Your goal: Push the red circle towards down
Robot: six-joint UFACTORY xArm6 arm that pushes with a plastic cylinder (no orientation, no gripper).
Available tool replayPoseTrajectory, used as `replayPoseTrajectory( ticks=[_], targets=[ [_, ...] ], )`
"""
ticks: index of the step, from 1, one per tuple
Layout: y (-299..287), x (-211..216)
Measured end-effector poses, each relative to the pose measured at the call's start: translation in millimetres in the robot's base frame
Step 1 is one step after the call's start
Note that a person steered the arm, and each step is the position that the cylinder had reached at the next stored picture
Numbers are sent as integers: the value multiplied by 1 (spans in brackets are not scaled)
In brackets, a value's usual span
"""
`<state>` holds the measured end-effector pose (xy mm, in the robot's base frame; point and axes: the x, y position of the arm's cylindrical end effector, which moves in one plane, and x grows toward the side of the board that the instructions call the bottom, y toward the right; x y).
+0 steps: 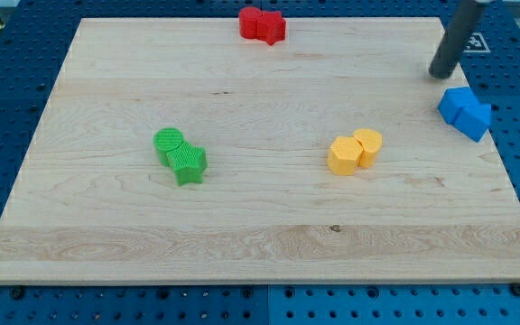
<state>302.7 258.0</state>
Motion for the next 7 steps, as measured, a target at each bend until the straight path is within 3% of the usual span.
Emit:
replayPoseTrajectory(
  ticks=[3, 4, 6, 7],
  targets=[
    [-130, -105],
    [-157, -111],
    [-266, -109],
    [-278, -109]
  ],
)
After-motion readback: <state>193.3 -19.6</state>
